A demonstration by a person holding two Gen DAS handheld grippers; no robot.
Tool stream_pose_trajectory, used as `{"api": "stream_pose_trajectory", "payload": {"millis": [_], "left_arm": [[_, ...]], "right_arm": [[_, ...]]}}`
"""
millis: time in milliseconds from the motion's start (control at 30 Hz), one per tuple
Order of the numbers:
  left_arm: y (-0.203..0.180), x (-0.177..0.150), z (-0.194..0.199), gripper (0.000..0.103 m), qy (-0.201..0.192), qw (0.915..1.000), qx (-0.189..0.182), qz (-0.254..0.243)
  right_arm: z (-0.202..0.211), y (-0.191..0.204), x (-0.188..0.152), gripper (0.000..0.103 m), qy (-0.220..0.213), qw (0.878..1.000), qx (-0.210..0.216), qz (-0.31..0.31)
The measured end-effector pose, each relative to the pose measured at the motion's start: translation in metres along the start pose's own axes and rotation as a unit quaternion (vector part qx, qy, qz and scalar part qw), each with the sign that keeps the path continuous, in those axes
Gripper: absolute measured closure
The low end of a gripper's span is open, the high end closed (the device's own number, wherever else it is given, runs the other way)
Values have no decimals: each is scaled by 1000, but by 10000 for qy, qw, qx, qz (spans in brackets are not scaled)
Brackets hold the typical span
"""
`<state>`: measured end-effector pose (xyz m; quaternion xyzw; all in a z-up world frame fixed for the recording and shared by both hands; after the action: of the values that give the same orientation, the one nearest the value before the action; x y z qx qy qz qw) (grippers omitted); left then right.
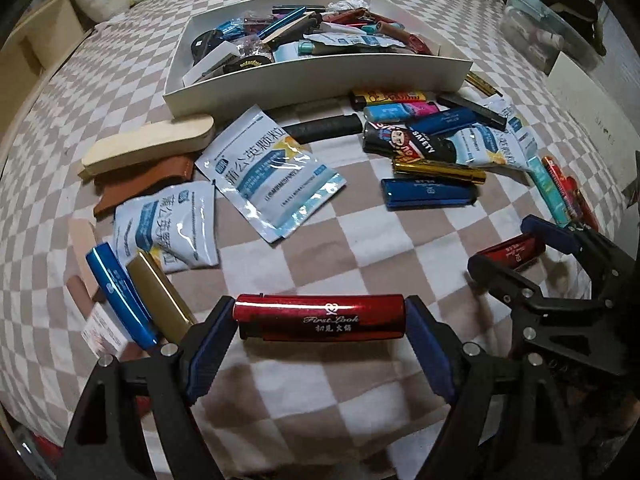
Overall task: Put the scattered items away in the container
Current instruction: 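Carry both red lighters up and over the white tray with both tools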
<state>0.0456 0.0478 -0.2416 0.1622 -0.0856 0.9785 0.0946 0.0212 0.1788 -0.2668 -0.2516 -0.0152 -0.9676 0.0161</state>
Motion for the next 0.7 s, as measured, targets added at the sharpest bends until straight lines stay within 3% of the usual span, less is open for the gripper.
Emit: {"api": "stream_pose_trajectory", "payload": {"millis": [267,700], "left_arm": [[-2,14,16,20,-221,9997,61,-21],[-2,65,62,20,-800,9966,-189,71]], "right_arm": [[17,-4,6,20,-168,9998,41,-32],[59,-12,56,20,-610,9966,475,-278]]}}
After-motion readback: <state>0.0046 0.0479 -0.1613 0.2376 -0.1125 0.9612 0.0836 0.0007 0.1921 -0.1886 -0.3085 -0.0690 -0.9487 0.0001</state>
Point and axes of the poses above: each gripper's, at about its wrist camera, not at the fingertips, and z roughly against the way its jaws point, y to its left, x to its top, the point moved 4 cm from there along -z, roughly the way its jaws point, and after that the axes turned 7 degrees about -x, right-handed, at the moved point
